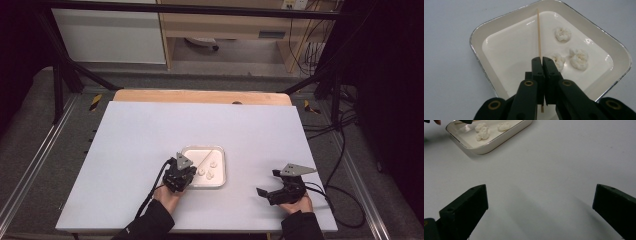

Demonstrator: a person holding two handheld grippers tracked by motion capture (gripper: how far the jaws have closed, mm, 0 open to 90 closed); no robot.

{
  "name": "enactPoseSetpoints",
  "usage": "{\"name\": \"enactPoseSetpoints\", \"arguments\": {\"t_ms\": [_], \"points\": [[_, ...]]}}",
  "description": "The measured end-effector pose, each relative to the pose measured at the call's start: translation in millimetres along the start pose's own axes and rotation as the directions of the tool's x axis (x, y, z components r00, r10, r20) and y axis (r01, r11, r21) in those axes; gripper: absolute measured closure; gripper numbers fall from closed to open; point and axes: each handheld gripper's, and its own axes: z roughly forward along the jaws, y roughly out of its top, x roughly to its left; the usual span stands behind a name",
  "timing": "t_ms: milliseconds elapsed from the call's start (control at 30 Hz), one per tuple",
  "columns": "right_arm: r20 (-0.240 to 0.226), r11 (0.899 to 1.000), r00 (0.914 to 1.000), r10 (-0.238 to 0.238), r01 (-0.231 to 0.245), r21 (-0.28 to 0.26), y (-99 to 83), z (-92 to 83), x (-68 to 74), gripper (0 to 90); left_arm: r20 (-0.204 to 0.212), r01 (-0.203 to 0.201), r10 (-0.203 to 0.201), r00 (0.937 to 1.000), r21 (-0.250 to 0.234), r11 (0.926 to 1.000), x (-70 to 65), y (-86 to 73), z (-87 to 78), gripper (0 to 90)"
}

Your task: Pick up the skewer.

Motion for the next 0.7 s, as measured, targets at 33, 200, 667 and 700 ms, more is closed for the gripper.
{"name": "enactPoseSetpoints", "arguments": {"t_ms": [33,200,667,700], "points": [[0.000,1.000,1.0000,0.000,0.000,0.000,0.0,0.0,0.0,0.7,0.000,0.000,0.000,1.0000,0.000,1.0000,0.0,0.0,0.0,88.8],[0.000,1.000,1.0000,0.000,0.000,0.000,0.0,0.0,0.1,0.8,0.017,0.001,-0.001,0.9999,-0.015,0.9999,4.8,0.2,-5.4,88.8],[0.012,1.000,0.9997,-0.023,0.023,0.015,1.1,0.9,1.9,0.7,0.078,-0.026,0.028,0.9965,-0.030,0.9992,13.0,-0.8,-15.3,88.8],[0.012,1.000,0.9996,-0.024,0.023,0.013,1.5,1.0,2.7,0.7,0.088,-0.031,0.034,0.9956,-0.033,0.9990,13.3,-0.9,-15.7,88.8]]}}
